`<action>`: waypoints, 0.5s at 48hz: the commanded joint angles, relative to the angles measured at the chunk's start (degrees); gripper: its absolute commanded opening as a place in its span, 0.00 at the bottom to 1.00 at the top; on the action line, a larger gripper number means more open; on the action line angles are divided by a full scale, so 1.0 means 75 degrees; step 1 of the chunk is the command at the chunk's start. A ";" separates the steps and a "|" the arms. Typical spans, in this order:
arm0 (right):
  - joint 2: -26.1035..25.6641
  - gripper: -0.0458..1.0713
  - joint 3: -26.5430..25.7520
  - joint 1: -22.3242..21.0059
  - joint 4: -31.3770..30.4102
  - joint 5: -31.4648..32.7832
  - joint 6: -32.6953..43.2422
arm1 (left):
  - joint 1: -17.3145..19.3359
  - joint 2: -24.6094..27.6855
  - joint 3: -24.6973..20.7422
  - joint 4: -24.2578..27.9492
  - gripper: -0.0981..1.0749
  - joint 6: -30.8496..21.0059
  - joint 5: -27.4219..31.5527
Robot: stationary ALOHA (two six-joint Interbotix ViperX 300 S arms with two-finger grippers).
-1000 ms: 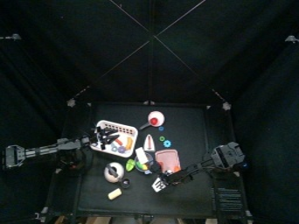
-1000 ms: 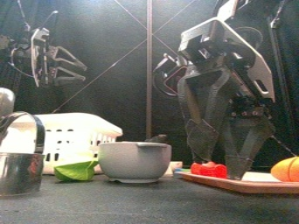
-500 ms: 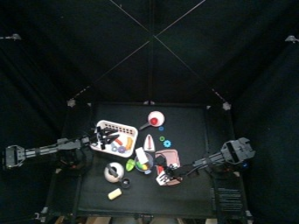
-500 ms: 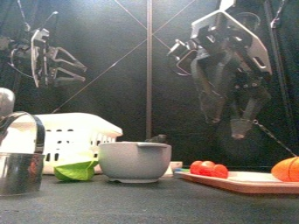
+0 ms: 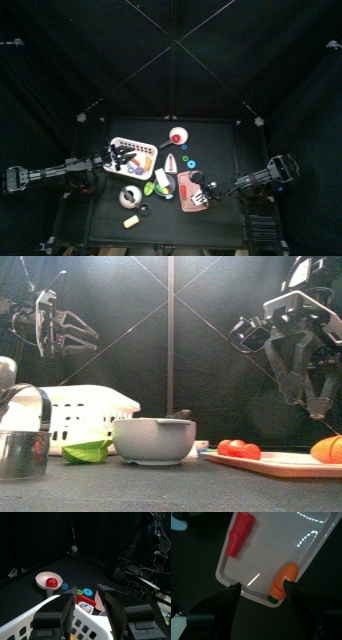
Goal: Push plate upwards
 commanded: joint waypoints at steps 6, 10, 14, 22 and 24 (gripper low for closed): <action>-0.0199 0.92 0.0012 -0.0152 -0.0281 -0.0363 0.0000 | 0.0035 0.0012 -0.0082 0.0000 0.76 0.0012 -0.0035; -0.0199 0.92 0.0059 -0.0199 -0.0422 -0.0480 0.0000 | 0.0035 0.0012 -0.0082 0.0000 0.76 0.0012 -0.0035; -0.0199 0.92 0.0059 -0.0258 -0.0633 -0.0633 0.0012 | 0.0035 0.0012 -0.0082 -0.0012 0.76 0.0012 -0.0035; -0.0199 0.92 -0.0035 -0.0434 -0.0996 -0.0984 0.0000 | 0.0035 0.0012 -0.0059 -0.0012 0.76 0.0012 0.0023; -0.0199 0.92 -0.0094 -0.0527 -0.1090 -0.1113 0.0000 | 0.0035 0.0012 -0.0059 0.0000 0.76 0.0000 0.0035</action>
